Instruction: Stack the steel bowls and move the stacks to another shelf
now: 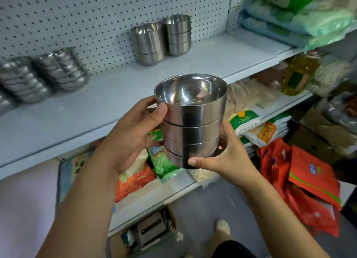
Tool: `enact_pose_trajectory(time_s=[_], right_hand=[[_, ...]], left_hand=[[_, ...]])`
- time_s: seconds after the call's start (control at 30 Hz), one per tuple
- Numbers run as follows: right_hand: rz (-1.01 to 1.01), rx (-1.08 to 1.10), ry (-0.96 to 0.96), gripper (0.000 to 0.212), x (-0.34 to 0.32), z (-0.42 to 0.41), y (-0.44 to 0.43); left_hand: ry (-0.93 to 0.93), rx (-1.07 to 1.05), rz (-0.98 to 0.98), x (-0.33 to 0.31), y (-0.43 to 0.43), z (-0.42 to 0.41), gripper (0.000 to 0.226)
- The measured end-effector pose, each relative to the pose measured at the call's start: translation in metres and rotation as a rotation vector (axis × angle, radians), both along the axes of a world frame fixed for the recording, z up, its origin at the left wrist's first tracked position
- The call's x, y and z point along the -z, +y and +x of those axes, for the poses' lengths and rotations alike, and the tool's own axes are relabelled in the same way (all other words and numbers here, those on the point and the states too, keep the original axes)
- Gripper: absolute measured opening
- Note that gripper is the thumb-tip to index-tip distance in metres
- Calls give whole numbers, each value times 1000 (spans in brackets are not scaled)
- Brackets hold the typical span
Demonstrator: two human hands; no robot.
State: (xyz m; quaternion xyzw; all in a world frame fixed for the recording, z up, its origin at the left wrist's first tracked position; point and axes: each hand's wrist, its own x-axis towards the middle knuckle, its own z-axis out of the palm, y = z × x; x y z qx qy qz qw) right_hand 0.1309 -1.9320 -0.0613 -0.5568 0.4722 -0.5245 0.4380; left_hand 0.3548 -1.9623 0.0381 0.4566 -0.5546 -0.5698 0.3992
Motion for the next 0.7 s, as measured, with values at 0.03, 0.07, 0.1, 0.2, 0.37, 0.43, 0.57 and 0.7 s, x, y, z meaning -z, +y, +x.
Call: enact_pose_trajectory(time_s=[0.03,0.07,0.1,0.2,0.37,0.43,0.57,0.7], right_hand=[[-6,19,-10,107,0,-5,-13],[-15,36,-10,108,0,-10,-26],[-29,52,-4,110,0,-15,-41],[-62,84,-2,110,-7,-34,-88],[-113,96,16,113,-14,-77,-171],[-130,105,32,116,-17,-96,-205],[-159,135,69,116,-17,-130,-269],[-147,130,124,117,-14,-163,-323]], left_hand=[[-6,21,1,-2,-15,-7,62],[-14,37,-3,-4,-30,-14,59],[-27,49,-17,-7,-45,-20,55],[-158,64,-134,-21,-92,-39,47],[-294,-42,-401,-51,-170,-78,41],[-304,-62,-498,-57,-200,-95,55],[-388,-69,-619,-59,-259,-127,52],[-508,-95,-684,-54,-309,-154,34]])
